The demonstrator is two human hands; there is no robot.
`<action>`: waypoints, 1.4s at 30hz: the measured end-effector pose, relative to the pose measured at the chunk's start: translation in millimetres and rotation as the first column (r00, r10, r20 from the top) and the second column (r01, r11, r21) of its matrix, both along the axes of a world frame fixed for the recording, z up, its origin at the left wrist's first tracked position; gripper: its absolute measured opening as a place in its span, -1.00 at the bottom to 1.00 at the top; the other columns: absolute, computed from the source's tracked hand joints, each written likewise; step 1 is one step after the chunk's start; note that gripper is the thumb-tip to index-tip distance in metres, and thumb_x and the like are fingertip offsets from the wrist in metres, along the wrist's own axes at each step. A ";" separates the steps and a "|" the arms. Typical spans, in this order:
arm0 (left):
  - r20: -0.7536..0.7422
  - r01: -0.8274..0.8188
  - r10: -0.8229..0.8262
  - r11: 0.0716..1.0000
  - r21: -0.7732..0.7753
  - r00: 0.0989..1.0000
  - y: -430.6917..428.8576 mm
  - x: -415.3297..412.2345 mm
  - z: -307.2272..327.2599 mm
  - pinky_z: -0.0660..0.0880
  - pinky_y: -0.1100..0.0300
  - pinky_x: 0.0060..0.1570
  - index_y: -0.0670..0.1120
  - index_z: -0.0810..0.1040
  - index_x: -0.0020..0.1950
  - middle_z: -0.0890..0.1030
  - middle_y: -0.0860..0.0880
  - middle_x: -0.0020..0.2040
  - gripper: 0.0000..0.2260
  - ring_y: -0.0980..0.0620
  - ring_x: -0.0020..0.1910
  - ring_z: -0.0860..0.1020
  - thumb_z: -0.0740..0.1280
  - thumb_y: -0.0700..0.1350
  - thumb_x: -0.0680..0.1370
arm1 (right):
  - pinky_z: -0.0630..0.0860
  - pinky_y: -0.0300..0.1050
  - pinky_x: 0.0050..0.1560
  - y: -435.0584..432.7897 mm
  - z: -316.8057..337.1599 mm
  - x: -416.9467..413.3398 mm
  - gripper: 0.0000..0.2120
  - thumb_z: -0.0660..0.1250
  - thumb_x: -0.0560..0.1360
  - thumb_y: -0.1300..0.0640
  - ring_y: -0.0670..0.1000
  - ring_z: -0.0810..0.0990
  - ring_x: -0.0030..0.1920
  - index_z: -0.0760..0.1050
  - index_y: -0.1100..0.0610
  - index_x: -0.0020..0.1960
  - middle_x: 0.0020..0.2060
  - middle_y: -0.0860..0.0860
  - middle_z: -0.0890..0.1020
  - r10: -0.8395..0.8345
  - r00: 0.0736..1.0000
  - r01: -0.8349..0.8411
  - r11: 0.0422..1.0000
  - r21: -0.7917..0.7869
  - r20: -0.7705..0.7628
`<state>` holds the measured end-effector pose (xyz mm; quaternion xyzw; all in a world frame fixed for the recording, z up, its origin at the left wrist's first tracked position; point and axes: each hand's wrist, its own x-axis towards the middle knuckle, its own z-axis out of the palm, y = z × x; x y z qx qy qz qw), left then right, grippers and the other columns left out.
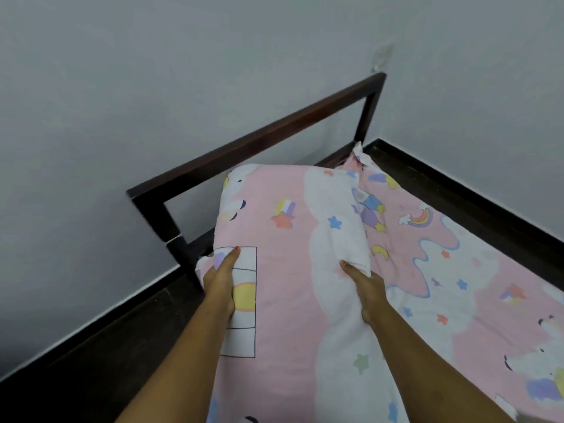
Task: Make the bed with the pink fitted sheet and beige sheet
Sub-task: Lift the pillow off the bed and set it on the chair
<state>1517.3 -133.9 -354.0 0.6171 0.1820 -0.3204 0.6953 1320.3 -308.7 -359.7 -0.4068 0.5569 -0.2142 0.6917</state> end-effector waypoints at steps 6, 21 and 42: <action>0.032 -0.217 0.217 0.976 -0.014 0.976 98.8 -24.4 20.1 0.54 0.07 -0.06 -0.09 0.55 -0.05 0.62 -0.04 -0.14 -0.83 -0.07 -0.16 0.59 0.48 -0.12 0.43 | 0.59 -0.07 -0.11 65.4 20.0 21.3 -0.62 0.55 0.32 0.19 0.13 0.67 -0.10 0.59 0.23 0.10 -0.05 0.16 0.69 0.165 0.985 -0.163 0.986 -0.045 0.050; 0.265 -0.235 0.206 0.968 0.083 0.942 316.0 -112.2 77.1 0.58 0.00 0.03 -0.12 0.63 -0.04 0.67 -0.11 -0.06 -0.56 -0.12 -0.07 0.64 0.49 0.12 0.21 | 0.50 -0.07 -0.07 286.6 38.1 -57.0 -0.66 0.52 0.38 0.18 0.13 0.58 -0.07 0.52 0.24 0.09 -0.03 0.14 0.61 0.212 0.975 -0.211 0.977 -0.017 0.071; 0.209 -0.859 0.870 0.483 -0.171 0.447 586.5 -183.2 100.8 0.52 0.13 -0.19 -0.20 0.50 0.24 0.58 -0.23 0.11 -0.66 -0.16 -0.06 0.56 0.34 -0.12 0.49 | 0.51 -0.10 -0.14 515.4 140.5 92.3 -0.83 0.51 0.37 0.19 0.06 0.58 -0.22 0.52 0.14 -0.28 -0.22 0.11 0.63 0.893 0.448 -0.776 0.414 -0.476 0.047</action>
